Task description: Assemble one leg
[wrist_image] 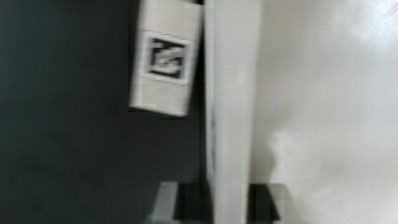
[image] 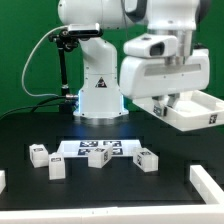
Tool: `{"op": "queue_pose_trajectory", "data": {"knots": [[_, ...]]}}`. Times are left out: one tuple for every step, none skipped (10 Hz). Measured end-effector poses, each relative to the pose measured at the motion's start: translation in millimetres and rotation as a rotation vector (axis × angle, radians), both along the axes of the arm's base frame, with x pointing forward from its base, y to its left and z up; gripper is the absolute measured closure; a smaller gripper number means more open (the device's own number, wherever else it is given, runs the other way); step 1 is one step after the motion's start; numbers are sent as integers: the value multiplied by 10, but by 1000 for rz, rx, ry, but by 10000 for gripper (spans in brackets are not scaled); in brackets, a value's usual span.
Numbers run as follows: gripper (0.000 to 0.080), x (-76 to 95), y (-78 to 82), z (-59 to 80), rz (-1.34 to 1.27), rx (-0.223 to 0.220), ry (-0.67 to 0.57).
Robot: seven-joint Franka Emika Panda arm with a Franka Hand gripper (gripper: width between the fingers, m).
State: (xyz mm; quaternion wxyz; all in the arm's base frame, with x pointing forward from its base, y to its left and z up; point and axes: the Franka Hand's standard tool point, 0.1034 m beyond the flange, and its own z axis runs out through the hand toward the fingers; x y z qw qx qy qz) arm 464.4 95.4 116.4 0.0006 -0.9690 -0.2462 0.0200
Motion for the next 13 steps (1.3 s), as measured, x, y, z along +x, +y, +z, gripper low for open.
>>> {"op": "queue_pose_trajectory", "data": {"knots": [[745,63,-244,18,-31,20,-6],[745,84,-355,42,-75,18,-4],[745,119,-407,66,-82,19,-20],[745,102,-377,39,-75,18,-14],[745,97,-370,31,-74,18,-12],[745,97,-373,30,-75,18,-12],[745,95,-373,25,-75,18,-11],[745,109,-391,16,-85,18,-12],[745,188,-502,-3,-137,21,-14],[745,304,-684,2,-214,37,-15],[745,345,-764,-53,-334,40,-5],[745,389,-863,-200,-444,52,38],[745,483,-984,-290,-426,54,50]]}}
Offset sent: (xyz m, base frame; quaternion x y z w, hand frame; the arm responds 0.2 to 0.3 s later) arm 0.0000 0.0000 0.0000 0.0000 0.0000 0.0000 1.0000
